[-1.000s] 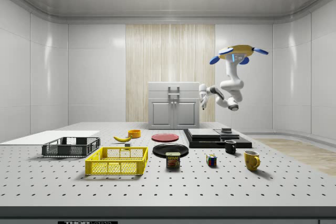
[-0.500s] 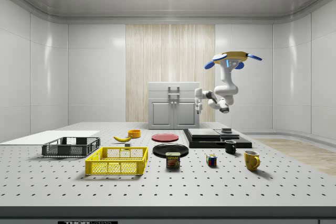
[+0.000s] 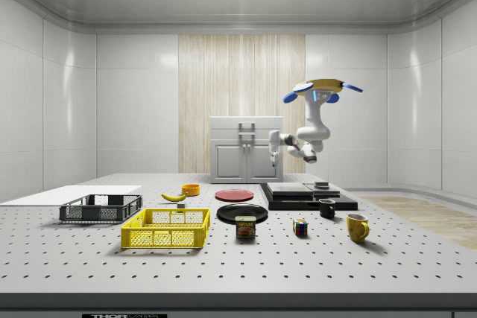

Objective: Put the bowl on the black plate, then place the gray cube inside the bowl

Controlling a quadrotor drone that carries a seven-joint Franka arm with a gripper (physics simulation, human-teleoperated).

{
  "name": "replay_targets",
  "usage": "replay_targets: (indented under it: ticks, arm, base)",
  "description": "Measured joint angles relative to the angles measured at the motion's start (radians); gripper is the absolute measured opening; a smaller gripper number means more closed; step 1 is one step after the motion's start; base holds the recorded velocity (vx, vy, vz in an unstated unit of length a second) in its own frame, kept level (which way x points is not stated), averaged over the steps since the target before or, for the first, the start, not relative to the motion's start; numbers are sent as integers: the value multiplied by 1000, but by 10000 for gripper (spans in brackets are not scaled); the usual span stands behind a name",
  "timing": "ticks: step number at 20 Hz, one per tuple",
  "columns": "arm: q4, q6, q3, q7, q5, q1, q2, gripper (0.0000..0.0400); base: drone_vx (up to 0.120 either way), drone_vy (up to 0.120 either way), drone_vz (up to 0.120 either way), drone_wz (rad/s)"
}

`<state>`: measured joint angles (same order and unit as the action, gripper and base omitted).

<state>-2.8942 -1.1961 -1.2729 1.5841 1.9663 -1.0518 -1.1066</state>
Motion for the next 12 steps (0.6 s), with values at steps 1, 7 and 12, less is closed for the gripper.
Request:
replay_targets:
  ticks: [1,7,12]
  arm:
    - [0,-4,-2,2,-3,-3,-5,400]
    - [3,-31,-14,15,-19,-17,-37,400]
    - [4,-53,-22,24,-32,-26,-62,400]
  base:
    - [120,0,0,0]
    - [120,0,0,0]
    - [120,0,0,0]
